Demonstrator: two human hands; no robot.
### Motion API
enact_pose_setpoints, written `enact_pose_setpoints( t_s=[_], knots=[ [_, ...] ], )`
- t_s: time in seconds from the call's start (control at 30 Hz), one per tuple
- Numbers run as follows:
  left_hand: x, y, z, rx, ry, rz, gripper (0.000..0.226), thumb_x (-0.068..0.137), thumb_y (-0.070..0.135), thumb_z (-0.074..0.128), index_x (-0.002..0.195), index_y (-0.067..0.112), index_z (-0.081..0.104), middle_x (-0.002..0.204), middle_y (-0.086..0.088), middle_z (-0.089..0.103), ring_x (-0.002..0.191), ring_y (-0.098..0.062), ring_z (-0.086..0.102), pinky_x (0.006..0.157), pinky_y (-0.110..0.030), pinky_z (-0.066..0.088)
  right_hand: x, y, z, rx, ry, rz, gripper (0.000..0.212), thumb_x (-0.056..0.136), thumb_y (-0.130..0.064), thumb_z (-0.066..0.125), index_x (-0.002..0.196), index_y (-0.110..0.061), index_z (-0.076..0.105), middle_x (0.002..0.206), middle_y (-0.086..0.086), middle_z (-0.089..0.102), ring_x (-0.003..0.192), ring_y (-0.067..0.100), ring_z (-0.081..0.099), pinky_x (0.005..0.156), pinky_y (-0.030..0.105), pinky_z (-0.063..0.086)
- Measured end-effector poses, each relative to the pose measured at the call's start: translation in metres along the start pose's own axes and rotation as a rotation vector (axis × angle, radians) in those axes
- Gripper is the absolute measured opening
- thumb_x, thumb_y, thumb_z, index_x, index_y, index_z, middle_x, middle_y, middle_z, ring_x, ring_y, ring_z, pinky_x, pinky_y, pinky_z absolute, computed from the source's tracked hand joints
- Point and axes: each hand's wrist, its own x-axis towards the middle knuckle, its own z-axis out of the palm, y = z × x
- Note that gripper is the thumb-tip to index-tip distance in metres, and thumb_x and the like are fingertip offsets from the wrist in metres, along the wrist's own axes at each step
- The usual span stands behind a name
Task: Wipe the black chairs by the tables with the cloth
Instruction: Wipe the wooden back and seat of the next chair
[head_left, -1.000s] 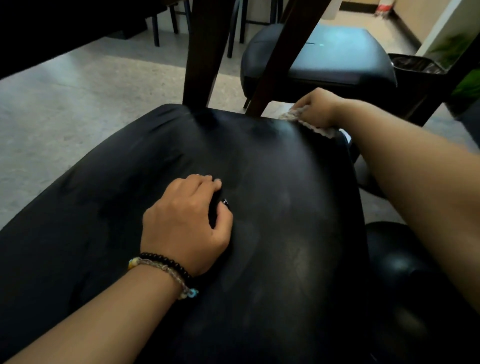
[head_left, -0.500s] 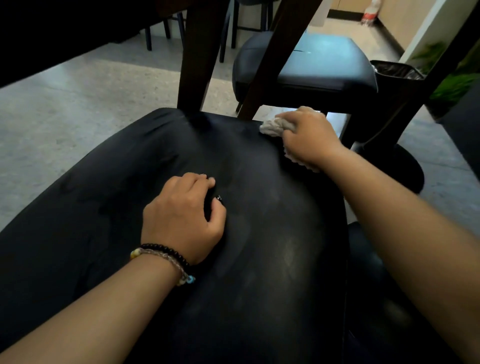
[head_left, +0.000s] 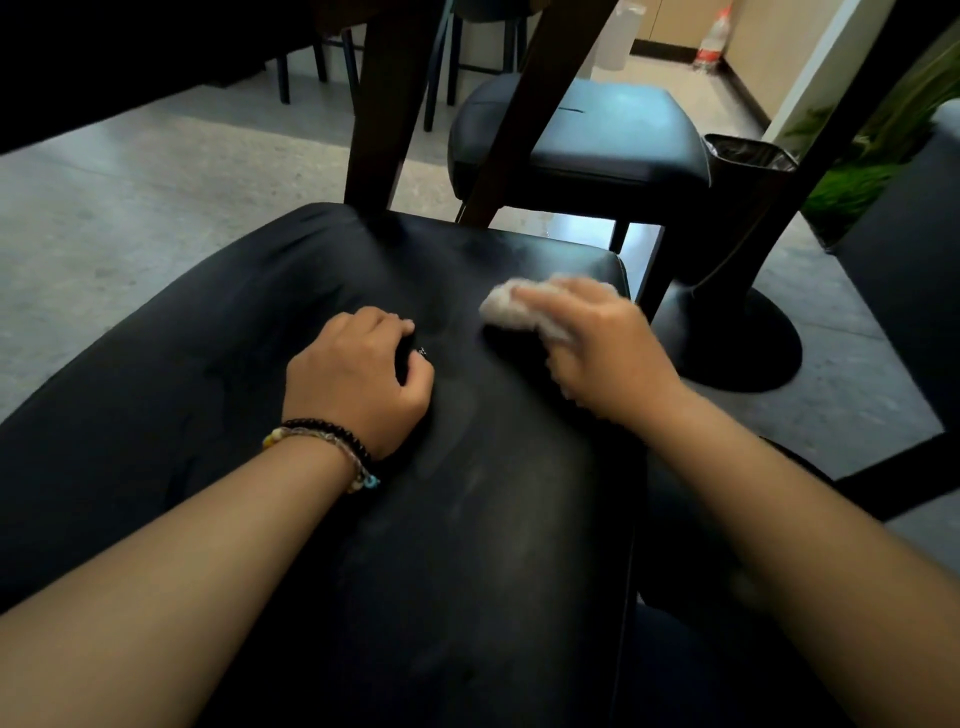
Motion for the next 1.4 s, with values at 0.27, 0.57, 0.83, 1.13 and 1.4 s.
enact_pose_setpoints(
  t_s=[0.27,0.57,0.83,1.13,1.4],
  knots=[
    [0.001,0.004,-0.012,-0.038,-0.107,-0.049,0.036,0.091,0.035,0.048,0.121,0.022,0.063,0.121,0.005,0.062,0.111,-0.019,0.055,0.082,-0.032,0.045,0.032,-0.003,0.017,-0.174,-0.017,0.286,0.045,0.086,-0.016,0.053,0.128,-0.029,0.060,0.113,0.013,0.059,0.105,0.039,0.056,0.088,0.039,0.043],
    [-0.023,-0.007,-0.069,-0.058,-0.284,-0.135,0.054,0.093,0.032,0.051,0.144,0.019,0.040,0.150,-0.003,0.040,0.143,-0.018,0.028,0.111,-0.036,0.030,-0.088,-0.133,0.010,-0.016,-0.109,-0.094,0.040,0.081,-0.014,0.049,0.116,-0.026,0.064,0.104,0.002,0.065,0.092,0.027,0.063,0.088,0.046,0.049],
    [-0.102,-0.033,-0.097,-0.133,-0.159,-0.251,0.049,0.093,0.029,0.052,0.141,0.020,0.047,0.149,0.004,0.041,0.143,-0.010,0.024,0.114,-0.028,0.020,0.022,-0.070,0.031,-0.099,-0.135,0.163,0.041,0.092,-0.019,0.049,0.132,-0.030,0.056,0.123,0.011,0.057,0.111,0.038,0.056,0.092,0.040,0.047],
    [-0.126,-0.030,-0.090,-0.274,-0.010,-0.253,0.041,0.091,0.011,0.057,0.132,0.011,0.056,0.142,-0.003,0.050,0.137,-0.010,0.033,0.117,-0.036,0.023,-0.082,-0.163,0.023,0.081,-0.287,-0.216,0.046,0.083,-0.011,0.056,0.127,-0.022,0.061,0.114,0.006,0.064,0.102,0.030,0.061,0.082,0.040,0.052],
    [-0.134,-0.037,-0.106,-0.284,0.057,-0.283,0.040,0.089,0.010,0.059,0.129,0.015,0.059,0.138,0.002,0.053,0.136,-0.007,0.035,0.110,-0.021,0.026,-0.018,-0.130,0.041,0.057,-0.192,0.044,0.054,0.087,-0.008,0.054,0.137,-0.029,0.055,0.132,0.006,0.057,0.117,0.031,0.055,0.098,0.039,0.044]
  ],
)
